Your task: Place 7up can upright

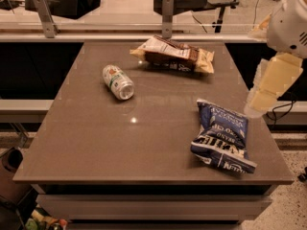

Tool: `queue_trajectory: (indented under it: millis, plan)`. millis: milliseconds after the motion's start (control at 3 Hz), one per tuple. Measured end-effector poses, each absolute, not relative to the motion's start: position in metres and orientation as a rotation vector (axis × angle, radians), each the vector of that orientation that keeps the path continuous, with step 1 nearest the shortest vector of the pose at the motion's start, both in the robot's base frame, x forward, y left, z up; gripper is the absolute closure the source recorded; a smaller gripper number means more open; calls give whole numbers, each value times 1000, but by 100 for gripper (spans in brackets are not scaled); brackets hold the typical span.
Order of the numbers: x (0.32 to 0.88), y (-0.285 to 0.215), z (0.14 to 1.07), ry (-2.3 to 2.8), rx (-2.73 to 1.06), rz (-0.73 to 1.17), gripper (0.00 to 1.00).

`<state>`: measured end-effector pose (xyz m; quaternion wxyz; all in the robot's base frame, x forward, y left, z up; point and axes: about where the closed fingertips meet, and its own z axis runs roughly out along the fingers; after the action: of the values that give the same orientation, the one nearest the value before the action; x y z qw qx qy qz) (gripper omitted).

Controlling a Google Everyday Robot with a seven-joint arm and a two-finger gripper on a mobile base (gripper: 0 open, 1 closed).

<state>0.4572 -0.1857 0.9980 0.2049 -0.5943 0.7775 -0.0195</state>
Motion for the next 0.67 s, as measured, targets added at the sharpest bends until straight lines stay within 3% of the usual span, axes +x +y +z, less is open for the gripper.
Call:
queue_trajectory:
  millis: [667]
  plan:
    - [490,-116,1004,2168,-1498,235,0]
